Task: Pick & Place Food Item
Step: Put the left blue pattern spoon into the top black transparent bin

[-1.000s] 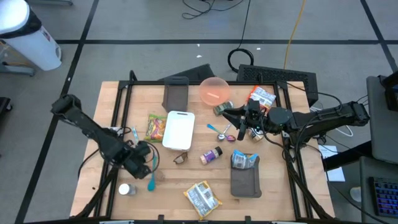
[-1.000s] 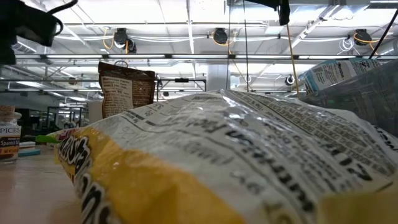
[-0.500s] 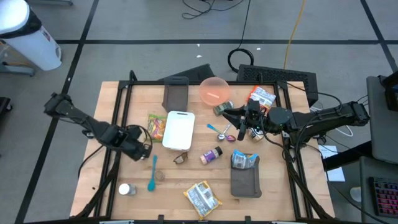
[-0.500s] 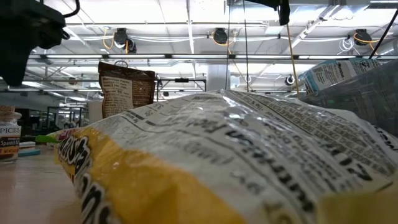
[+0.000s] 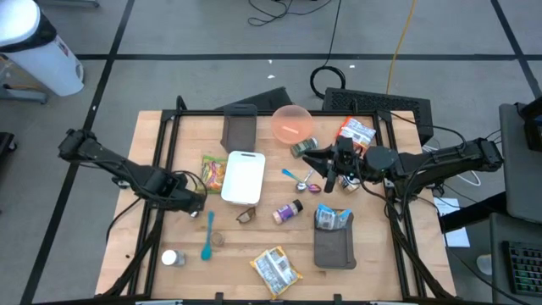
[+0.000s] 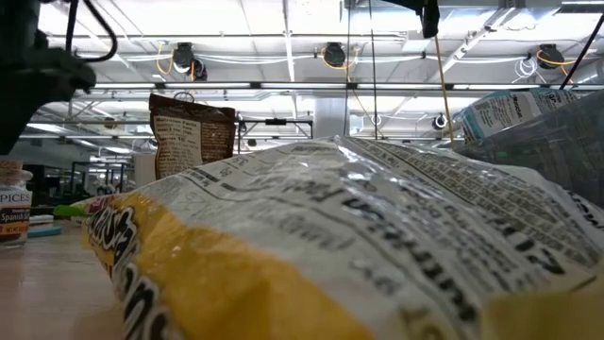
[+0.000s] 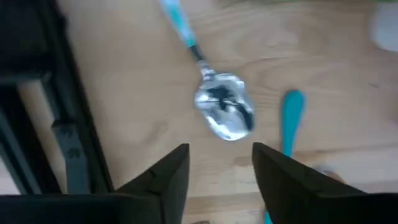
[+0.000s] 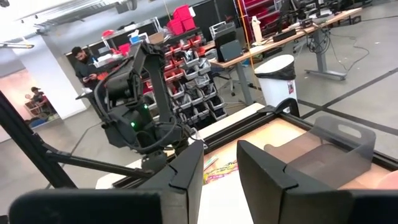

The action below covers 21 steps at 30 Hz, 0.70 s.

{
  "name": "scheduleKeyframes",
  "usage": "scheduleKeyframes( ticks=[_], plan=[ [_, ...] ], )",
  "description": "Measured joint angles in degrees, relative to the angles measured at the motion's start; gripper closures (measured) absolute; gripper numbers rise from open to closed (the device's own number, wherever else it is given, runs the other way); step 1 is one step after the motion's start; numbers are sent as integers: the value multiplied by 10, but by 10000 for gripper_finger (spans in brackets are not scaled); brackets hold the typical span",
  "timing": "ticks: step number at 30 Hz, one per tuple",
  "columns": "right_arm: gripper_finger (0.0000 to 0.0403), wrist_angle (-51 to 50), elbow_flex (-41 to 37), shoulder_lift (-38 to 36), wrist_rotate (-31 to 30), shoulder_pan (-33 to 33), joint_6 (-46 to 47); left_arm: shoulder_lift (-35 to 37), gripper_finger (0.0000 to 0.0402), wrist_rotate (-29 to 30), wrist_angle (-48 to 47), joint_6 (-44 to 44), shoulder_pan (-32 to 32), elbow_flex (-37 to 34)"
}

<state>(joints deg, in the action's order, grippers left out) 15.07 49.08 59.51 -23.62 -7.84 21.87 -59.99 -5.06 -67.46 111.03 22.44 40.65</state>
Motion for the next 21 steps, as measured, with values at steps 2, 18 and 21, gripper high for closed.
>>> scheduleKeyframes(
  ticks=[2, 18, 21],
  plan=[
    [314, 0, 0, 0, 0, -2, 0, 0, 193, -4, 0, 40, 3, -9],
    [314, -4, 0, 0, 2, -2, -1, 0, 169, 91, 25, 239, 4, -65],
    [314, -4, 0, 0, 1, -2, -4, 0, 169, 91, 69, 239, -2, -88]
  ],
)
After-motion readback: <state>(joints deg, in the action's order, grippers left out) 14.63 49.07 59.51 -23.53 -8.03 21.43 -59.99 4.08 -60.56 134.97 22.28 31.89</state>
